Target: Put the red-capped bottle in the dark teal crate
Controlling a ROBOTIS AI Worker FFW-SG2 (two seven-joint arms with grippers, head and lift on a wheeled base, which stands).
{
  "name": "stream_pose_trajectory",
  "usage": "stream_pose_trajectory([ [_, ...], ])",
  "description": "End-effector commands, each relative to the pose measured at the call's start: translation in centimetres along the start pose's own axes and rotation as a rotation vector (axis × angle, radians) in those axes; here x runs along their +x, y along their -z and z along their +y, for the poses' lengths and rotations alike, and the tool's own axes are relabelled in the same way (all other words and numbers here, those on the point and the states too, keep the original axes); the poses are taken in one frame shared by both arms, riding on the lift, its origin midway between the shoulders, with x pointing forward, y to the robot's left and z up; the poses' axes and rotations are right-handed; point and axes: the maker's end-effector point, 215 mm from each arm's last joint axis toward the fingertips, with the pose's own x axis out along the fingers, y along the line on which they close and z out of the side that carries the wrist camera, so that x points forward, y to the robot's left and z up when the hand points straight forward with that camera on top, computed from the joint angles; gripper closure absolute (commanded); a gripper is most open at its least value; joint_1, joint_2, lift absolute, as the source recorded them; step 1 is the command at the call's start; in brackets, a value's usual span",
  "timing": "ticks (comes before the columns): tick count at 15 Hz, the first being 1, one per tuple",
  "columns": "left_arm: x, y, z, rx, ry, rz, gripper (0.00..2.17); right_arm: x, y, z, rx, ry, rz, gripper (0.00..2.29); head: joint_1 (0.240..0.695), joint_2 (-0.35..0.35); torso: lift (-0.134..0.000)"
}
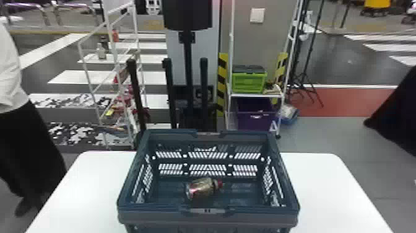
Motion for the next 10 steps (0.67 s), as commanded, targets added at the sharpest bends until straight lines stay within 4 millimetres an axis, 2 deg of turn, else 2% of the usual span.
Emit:
stream_pose_trajectory([
  [1, -0.37, -0.12, 0.0, -0.004, -0.003, -0.011, 0.12, -0.09, 0.07, 0.03, 0.001, 0.0, 0.002, 0.15, 0.499, 0.0, 0.0],
  [7, -0.49, -0.03, -0.03, -0.004, -0.004, -0.01, 0.12, -0.22, 0.61, -0.06, 0.005, 0.004, 0.018, 0.15, 0.499, 0.0, 0.0],
  [10, -0.83, -0.21, -0.97, 0.017, 0.003, -0.026, 0.12, -0.18, 0.45, -0.07, 0.005, 0.003, 0.016, 0.15, 0.499, 0.0, 0.0],
])
